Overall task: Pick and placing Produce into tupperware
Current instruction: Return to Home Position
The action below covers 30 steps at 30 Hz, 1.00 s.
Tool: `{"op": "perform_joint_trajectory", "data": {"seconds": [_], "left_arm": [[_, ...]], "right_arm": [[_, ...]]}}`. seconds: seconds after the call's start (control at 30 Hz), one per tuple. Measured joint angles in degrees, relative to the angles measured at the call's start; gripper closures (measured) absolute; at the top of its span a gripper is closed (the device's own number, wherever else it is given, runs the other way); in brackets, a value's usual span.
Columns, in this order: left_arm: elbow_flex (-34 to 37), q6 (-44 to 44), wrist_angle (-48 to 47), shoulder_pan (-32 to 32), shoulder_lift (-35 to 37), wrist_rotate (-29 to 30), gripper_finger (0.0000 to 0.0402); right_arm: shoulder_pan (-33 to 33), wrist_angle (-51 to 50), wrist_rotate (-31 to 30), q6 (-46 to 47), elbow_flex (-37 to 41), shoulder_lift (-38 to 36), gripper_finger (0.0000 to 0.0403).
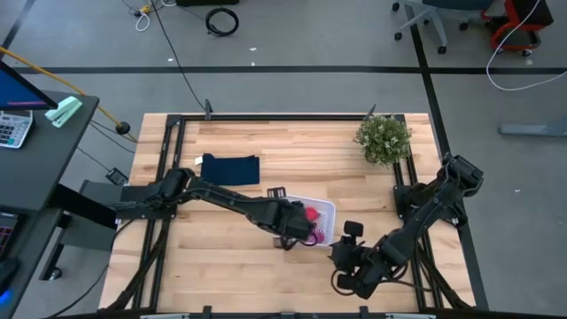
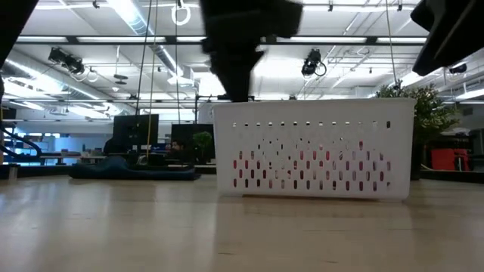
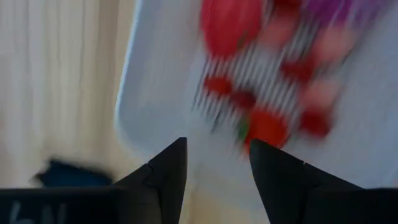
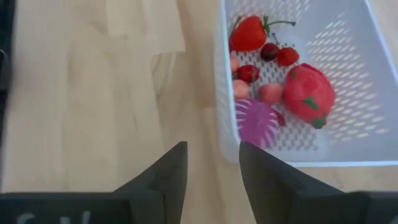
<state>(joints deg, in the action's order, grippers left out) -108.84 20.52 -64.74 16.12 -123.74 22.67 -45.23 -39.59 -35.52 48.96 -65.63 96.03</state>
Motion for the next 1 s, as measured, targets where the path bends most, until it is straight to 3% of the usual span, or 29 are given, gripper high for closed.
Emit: {"op": "perform_joint_trajectory", "data": {"seconds": [0.1,0.27,0.5,0.7,0.87,1.0], "left_arm": [[0.0,-1.3,-8.9,0.0,0.0,0.5,0.0221],[0.2,11.2,-25.5,-0.1,2.2,10.7,0.0220],[0.9,11.9,-24.7,1.5,15.5,16.5,0.0222],[0.9,16.8,-25.2,5.3,31.5,20.6,0.0223],[3.1,22.0,-25.2,11.6,44.3,20.7,0.0219],[8.9,29.0,-25.2,19.3,54.1,21.6,0.0219]], "right_arm": [[-0.1,1.2,0.1,2.5,0.0,0.0,0.0249],[0.9,1.4,0.2,3.5,0.0,-1.8,0.0249],[5.8,1.6,1.2,-4.4,0.0,-16.1,0.0248],[7.9,-0.1,0.1,-11.8,0.0,-30.6,0.0248],[7.4,-1.0,-2.9,-16.4,0.4,-38.5,0.0248],[6.0,-0.5,-2.8,-15.6,3.9,-43.2,0.0248]]}}
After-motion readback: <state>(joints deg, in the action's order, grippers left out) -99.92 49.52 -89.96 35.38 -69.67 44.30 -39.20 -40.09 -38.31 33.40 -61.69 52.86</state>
